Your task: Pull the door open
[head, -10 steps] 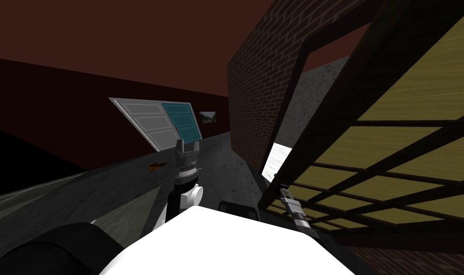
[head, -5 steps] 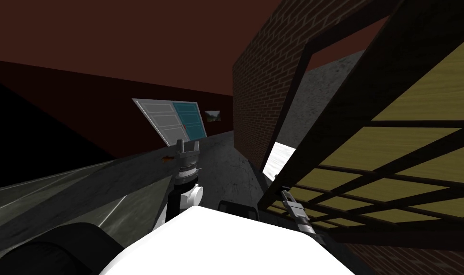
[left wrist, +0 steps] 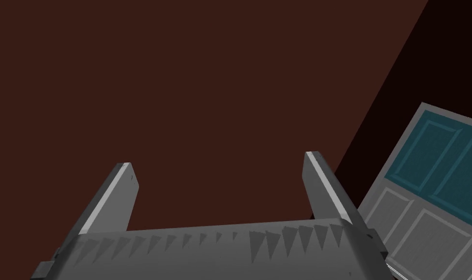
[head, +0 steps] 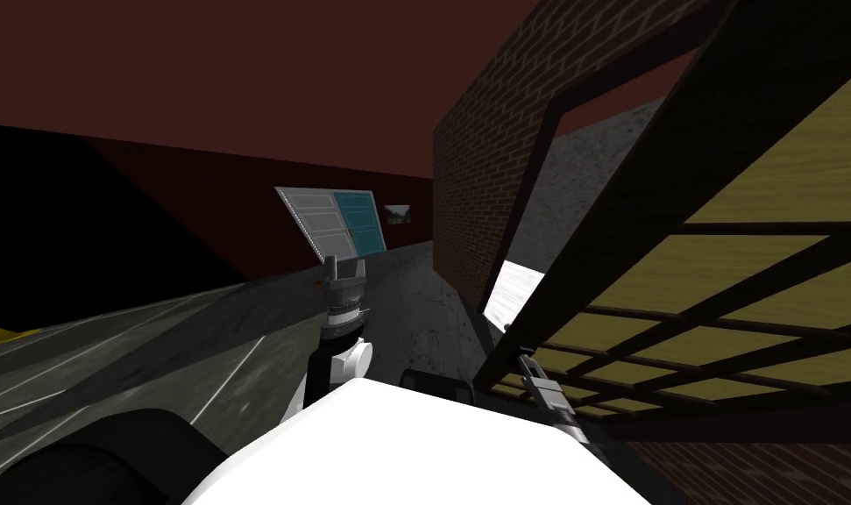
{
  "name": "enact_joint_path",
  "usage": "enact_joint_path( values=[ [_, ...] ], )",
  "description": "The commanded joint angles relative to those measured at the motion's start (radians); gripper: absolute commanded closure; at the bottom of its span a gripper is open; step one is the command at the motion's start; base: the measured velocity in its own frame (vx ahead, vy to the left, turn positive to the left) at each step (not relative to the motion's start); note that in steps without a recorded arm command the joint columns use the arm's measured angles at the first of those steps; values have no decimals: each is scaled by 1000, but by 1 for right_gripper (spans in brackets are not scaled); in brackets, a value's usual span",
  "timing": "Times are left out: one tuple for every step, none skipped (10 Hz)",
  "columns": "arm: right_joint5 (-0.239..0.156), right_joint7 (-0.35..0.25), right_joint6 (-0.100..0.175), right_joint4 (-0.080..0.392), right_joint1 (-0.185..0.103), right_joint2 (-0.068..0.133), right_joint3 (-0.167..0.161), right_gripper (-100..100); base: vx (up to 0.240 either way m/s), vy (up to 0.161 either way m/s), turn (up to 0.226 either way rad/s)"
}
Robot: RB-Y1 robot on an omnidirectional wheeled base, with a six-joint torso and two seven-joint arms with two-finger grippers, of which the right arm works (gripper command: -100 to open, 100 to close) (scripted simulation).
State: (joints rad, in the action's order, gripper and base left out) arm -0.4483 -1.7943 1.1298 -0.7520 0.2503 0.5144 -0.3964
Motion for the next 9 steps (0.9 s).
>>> enact_joint_path(
  values=[
    [2,-7,15,9,2,5,-5,100,-141,-28,153],
    [4,-12,24,15,3,7,-8,100,-212,-42,199],
    [5,-17,33,21,4,10,-11,100,-200,-69,128],
    [7,-22,44,28,5,13,-15,100,-190,-63,138],
    [9,-27,55,35,6,17,-19,100,-221,-67,127],
    [11,-33,65,41,7,20,-22,100,-206,-47,148],
    [12,-38,76,48,8,23,-26,100,-199,-27,154],
    [14,-42,85,54,10,26,-29,100,-205,-46,119],
    [15,-46,93,59,10,28,-32,100,-187,-53,116]
  ],
)
